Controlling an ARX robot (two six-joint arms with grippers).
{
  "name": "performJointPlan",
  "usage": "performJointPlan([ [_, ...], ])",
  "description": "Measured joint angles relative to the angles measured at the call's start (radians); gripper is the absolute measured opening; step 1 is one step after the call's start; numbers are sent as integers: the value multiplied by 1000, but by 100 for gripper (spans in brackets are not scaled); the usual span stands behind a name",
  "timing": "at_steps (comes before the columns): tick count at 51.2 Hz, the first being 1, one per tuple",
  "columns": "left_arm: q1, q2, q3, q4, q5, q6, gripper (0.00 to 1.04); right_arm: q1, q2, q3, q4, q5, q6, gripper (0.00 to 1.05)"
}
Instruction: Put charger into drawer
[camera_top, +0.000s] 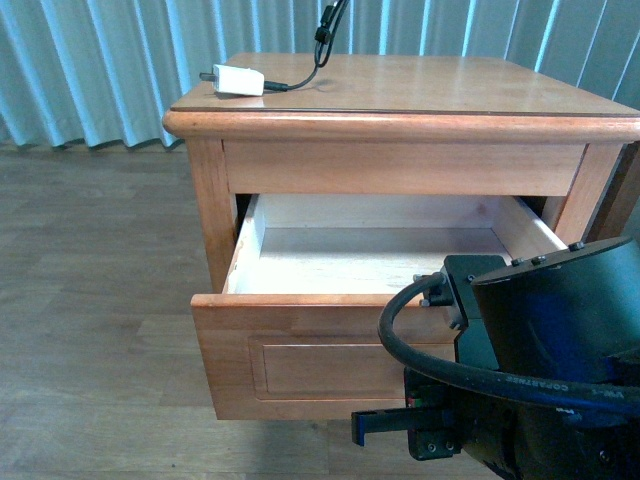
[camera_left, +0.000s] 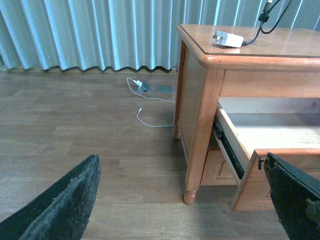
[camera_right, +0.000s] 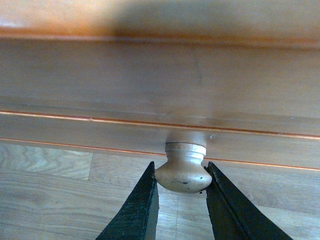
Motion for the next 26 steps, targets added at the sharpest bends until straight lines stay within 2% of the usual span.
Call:
performJointPlan([
  [15,0,0,0,0,0,0,99,0,-123,-34,-79,-6,16,69],
  [22,0,0,0,0,0,0,99,5,-270,-73,-153,-57,14,90],
  [26,0,0,0,0,0,0,99,5,-371,-99,-206,-93,6,99],
])
